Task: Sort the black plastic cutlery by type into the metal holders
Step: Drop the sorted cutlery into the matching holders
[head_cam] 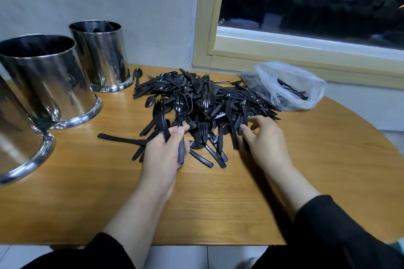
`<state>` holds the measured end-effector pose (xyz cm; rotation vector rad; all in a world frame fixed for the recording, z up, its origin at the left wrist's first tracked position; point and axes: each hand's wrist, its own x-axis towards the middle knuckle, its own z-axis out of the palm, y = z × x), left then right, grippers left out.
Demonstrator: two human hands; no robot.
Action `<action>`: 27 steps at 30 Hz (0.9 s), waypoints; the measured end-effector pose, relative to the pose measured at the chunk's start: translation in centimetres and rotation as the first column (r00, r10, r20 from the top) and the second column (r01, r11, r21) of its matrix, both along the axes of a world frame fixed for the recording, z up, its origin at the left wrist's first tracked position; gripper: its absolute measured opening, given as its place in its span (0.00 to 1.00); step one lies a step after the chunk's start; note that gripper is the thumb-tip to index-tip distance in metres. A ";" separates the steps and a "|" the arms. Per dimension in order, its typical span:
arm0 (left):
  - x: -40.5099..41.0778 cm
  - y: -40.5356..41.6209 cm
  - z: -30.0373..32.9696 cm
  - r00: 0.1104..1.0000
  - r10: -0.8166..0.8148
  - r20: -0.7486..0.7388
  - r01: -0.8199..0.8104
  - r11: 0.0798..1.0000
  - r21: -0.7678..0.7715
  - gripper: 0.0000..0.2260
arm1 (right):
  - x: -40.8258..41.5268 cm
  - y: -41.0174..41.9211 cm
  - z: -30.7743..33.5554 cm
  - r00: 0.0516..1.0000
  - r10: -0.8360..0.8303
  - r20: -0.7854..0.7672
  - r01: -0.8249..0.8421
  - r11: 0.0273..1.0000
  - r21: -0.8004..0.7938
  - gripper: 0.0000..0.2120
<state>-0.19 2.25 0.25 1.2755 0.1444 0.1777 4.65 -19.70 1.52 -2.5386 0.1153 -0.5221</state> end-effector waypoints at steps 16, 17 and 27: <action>-0.2 -0.1 0.1 1.000 -0.014 0.001 0.014 0.999 0.041 0.12 | 0.1 -0.6 -0.9 0.990 -0.008 0.139 -0.030 0.962 0.270 0.06; -0.2 -0.1 0.1 1.000 -0.005 0.004 0.005 0.999 0.036 0.12 | -0.4 -0.3 -0.3 0.990 0.061 0.124 -0.094 0.957 0.276 0.05; -0.3 -0.2 0.2 0.997 0.080 0.004 -0.080 0.996 0.028 0.11 | -4.4 -1.4 6.0 0.758 0.553 -0.346 -0.638 0.737 -0.220 0.08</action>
